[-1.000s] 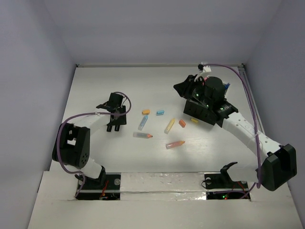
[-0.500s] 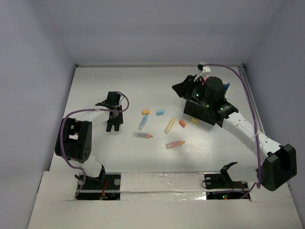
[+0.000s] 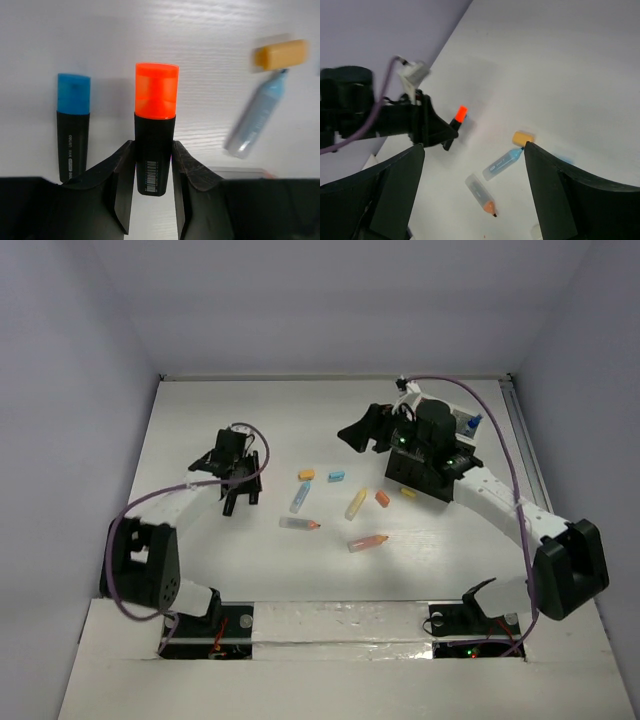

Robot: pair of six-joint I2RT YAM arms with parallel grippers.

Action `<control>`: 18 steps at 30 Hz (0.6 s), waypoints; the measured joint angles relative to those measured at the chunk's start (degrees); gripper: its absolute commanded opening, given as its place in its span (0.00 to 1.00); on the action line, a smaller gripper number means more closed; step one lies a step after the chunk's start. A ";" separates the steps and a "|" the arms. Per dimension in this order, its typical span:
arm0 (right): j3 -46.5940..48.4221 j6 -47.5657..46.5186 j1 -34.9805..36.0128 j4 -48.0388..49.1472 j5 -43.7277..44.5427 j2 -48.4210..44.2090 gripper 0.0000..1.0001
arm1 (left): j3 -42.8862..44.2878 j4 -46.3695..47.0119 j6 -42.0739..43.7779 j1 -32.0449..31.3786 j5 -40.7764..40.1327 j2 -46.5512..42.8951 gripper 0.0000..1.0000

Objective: Sort the stationery into containers
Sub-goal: Pick up the pen from the center of the board.

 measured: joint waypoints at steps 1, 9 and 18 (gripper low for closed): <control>0.00 0.46 0.17 0.50 -0.70 1.16 0.90 | -0.39 0.59 0.00 -0.24 0.90 -2.82 0.00; 2.08 3.78 3.65 1.29 -6.19 10.51 0.97 | -1.60 6.45 0.48 -4.63 8.04 -19.54 0.00; 6.14 6.80 9.03 5.18 -8.31 13.92 0.94 | -3.32 7.48 1.60 -6.32 14.93 -21.49 0.02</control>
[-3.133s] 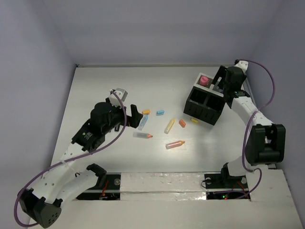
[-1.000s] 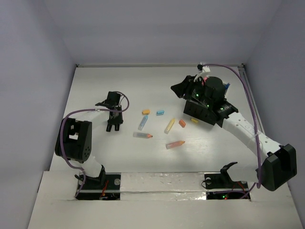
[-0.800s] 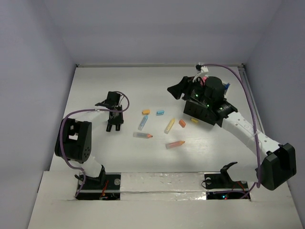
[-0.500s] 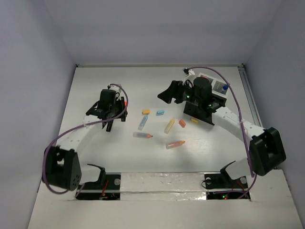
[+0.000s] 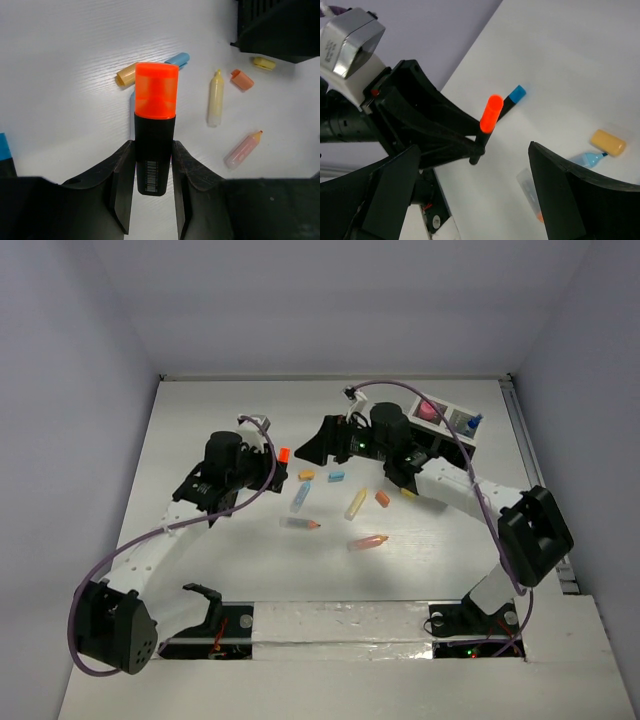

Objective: Sort the stationery into containers
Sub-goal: Pick up the pen from the center of the board.

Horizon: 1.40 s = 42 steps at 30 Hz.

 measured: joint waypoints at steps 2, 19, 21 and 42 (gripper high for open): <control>1.11 0.35 0.70 0.76 -0.02 1.40 0.91 | 0.00 0.04 0.26 -0.63 0.90 -0.63 0.02; 5.55 1.95 4.37 -0.13 3.72 8.07 0.37 | 0.00 0.07 1.51 -2.78 3.04 -2.99 0.08; 5.55 2.25 4.37 -0.13 3.85 8.09 0.37 | 0.00 0.07 1.51 -2.78 2.99 -2.99 0.09; 9.49 0.81 3.50 -2.21 13.60 8.70 0.04 | -0.63 0.42 1.97 -3.28 1.99 -5.46 0.97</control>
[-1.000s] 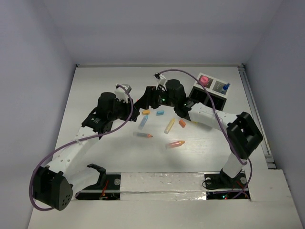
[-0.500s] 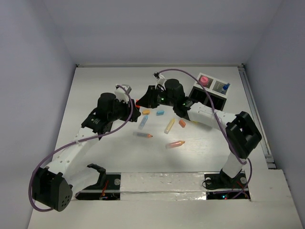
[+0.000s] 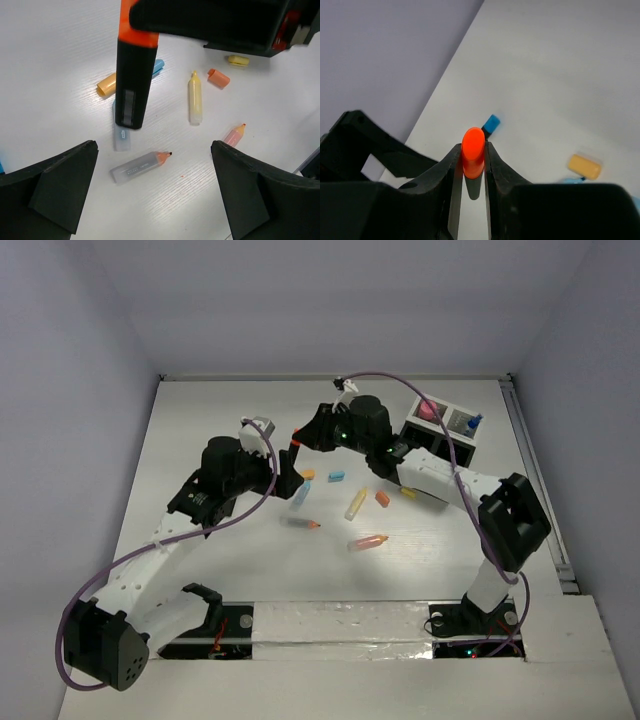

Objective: Sort the stationery into containers
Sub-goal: Place the pen in the storage box.

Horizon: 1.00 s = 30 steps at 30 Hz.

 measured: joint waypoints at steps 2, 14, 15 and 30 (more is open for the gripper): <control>0.24 -0.76 -1.29 -0.37 1.99 -0.81 0.04 | -0.02 0.00 0.04 -0.35 -0.35 -0.35 0.97; -12.44 -9.62 -21.29 -4.07 20.65 -22.93 0.05 | -0.02 -1.95 -0.09 -0.22 -9.25 -0.79 0.99; -13.18 -10.78 -22.27 -4.33 22.27 -24.04 0.06 | -0.02 -2.12 -0.09 0.22 -9.51 -0.79 0.99; -18.32 -17.20 -26.36 -9.53 28.63 -23.26 0.10 | 0.02 -7.48 -2.12 3.96 -28.00 5.84 0.94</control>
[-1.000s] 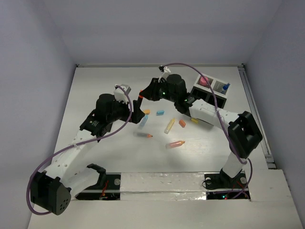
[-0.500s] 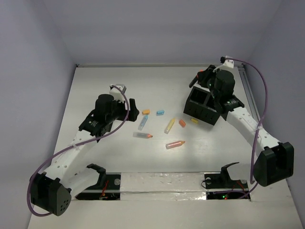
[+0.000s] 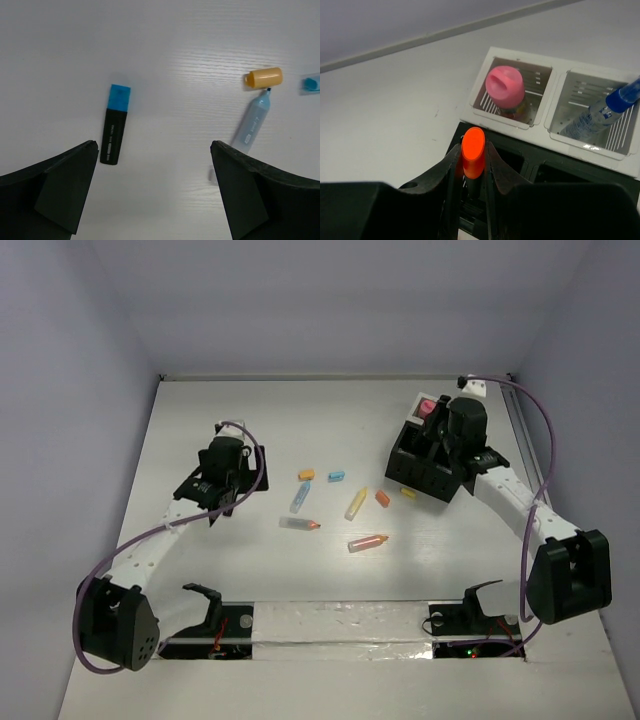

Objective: Sort the stationery into containers
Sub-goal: Place the pen in the storage box.

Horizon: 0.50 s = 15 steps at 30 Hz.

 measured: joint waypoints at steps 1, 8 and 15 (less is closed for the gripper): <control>-0.46 0.00 0.00 -0.09 -0.11 0.00 0.12 | 0.00 -0.46 -0.20 0.00 -1.75 0.24 0.94; -2.16 0.28 0.00 -0.48 -1.95 0.04 0.59 | 0.37 -2.34 -2.32 0.92 -9.20 2.56 0.86; -2.78 0.46 0.00 -0.44 -4.31 -1.62 0.77 | 1.64 -4.07 -4.07 5.90 -10.27 8.96 0.78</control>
